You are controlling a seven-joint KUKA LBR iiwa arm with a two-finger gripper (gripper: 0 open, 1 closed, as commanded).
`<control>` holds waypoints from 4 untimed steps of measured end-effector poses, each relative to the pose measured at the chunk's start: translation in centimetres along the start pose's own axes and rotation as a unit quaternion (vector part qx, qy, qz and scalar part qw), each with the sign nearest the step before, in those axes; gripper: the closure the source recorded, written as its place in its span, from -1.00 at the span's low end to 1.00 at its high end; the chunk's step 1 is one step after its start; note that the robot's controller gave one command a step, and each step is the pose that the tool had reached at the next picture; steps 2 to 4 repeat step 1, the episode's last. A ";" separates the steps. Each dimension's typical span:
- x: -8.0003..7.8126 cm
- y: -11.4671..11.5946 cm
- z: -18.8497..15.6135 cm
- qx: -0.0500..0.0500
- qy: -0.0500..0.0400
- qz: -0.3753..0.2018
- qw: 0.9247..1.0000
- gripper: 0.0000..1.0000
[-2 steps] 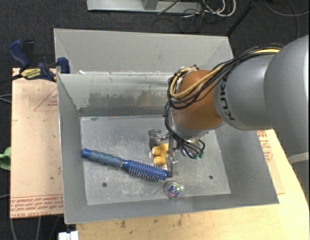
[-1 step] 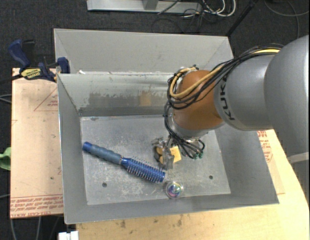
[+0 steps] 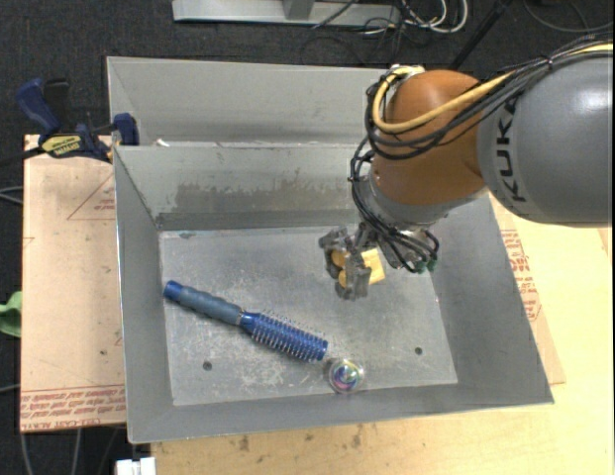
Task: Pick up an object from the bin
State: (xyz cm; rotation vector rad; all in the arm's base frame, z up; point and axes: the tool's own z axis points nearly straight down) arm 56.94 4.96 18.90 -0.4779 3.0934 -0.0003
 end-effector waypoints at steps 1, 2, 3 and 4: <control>-0.1 0.1 -0.7 -0.001 0.003 -0.001 1.000 1.00; -0.1 0.1 -0.7 -0.001 0.003 -0.001 1.000 1.00; -0.1 0.1 -0.7 -0.001 0.003 -0.001 1.000 1.00; -0.1 0.1 -0.7 -0.001 0.003 -0.001 1.000 1.00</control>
Offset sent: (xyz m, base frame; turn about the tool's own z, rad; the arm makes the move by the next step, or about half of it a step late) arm -0.0001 0.0001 0.0070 0.0000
